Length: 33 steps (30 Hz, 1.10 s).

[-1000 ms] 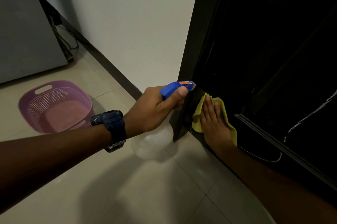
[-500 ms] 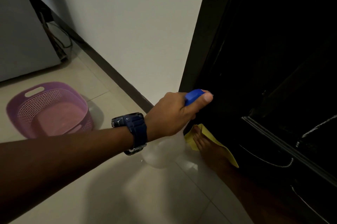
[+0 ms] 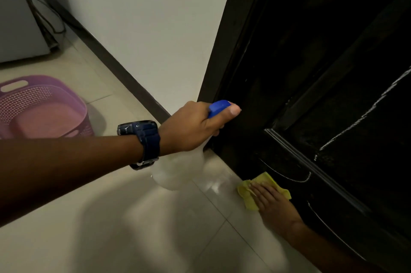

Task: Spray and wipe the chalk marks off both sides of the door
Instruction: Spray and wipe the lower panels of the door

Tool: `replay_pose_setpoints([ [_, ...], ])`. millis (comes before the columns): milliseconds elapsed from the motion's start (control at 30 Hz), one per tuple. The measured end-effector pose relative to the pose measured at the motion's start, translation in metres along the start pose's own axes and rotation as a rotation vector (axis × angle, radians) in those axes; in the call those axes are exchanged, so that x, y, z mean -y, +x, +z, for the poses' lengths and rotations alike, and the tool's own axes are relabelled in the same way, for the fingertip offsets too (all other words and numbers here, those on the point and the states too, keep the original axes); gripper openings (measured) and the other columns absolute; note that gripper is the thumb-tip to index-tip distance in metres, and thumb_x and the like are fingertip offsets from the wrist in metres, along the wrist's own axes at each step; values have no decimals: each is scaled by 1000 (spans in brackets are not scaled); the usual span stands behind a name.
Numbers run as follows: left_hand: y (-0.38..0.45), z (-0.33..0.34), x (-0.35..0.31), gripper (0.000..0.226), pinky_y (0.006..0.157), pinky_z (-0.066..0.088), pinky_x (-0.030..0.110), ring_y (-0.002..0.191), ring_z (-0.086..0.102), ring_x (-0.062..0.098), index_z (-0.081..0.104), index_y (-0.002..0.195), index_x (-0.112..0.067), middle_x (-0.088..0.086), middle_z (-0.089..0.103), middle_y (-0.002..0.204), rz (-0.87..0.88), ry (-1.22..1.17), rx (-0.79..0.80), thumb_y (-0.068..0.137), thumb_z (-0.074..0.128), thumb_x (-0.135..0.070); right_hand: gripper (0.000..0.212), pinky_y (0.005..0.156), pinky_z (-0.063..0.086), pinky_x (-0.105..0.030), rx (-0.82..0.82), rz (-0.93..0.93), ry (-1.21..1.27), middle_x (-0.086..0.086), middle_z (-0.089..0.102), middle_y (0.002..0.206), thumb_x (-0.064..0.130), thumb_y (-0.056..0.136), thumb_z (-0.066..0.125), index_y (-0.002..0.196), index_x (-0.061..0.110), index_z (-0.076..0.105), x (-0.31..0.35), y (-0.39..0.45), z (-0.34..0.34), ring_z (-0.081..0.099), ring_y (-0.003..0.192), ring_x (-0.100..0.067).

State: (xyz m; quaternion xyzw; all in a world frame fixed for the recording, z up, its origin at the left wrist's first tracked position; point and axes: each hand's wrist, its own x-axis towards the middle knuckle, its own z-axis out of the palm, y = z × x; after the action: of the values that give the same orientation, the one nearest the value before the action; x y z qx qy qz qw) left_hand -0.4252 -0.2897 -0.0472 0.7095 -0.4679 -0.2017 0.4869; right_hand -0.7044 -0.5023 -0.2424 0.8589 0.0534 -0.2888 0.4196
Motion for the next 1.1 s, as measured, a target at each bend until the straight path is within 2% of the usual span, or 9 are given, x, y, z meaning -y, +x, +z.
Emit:
replay_pose_setpoints([
  [167,-12,3,-7,85,75,55,38,68,68,22,68,81,-6,7,72,72,30,79,23,78,29,-81,71,122,-18,-39,-314,260,287,-13,14,163,25,94,51,154,3,20,-66,63,-72,-8,154,-19],
  [233,-19,9,-12,82,74,54,34,69,68,21,68,81,-7,8,71,73,32,85,43,80,29,-80,69,119,-22,-44,-396,307,252,-13,-17,156,31,103,33,151,3,-8,-90,74,-111,-11,154,-24],
  [300,-26,18,-21,77,70,53,28,68,67,22,67,81,-9,8,71,74,36,74,68,87,34,-78,69,115,-26,-47,-239,294,143,-15,-34,150,30,104,23,145,3,-24,-98,59,-115,-25,149,-30],
  [467,-36,19,-33,83,67,51,24,68,68,21,68,84,-7,5,71,73,39,31,79,84,32,-81,70,97,-45,-51,-93,-47,-166,-25,-46,149,8,85,-3,151,1,-26,-70,-76,-30,-47,137,-40],
  [600,-45,11,-32,78,66,48,13,68,68,14,68,84,-12,1,71,72,73,-10,22,80,33,-82,80,110,-35,-51,-27,55,-14,-19,-27,162,22,93,49,159,7,6,-65,-120,-17,-30,148,-36],
  [700,-48,10,-30,75,67,53,23,69,69,19,69,84,-15,4,72,73,77,-27,-4,81,35,-81,77,99,-43,-43,-87,86,66,-12,-34,160,39,104,33,156,11,-17,-94,-39,-64,-41,139,-30],
  [900,-57,33,-31,65,68,54,22,68,67,16,66,80,-19,-3,70,74,118,-45,67,88,36,-75,81,116,-27,-51,-212,288,47,-14,-34,159,43,101,35,157,13,-15,-99,-4,-86,-37,143,-34],
  [967,-59,38,-30,76,74,56,29,72,68,20,67,86,-14,3,70,78,140,-53,121,84,34,-82,92,117,-26,-50,-241,234,47,-16,-27,162,35,94,51,158,10,-10,-80,-68,-40,-29,148,-35],
  [1100,-64,46,-35,84,75,56,22,76,69,14,68,89,-20,-4,71,83,141,-95,152,73,32,-94,114,125,-8,-46,-260,243,53,-15,22,164,8,51,86,151,4,32,-48,-177,23,7,154,-31],
])
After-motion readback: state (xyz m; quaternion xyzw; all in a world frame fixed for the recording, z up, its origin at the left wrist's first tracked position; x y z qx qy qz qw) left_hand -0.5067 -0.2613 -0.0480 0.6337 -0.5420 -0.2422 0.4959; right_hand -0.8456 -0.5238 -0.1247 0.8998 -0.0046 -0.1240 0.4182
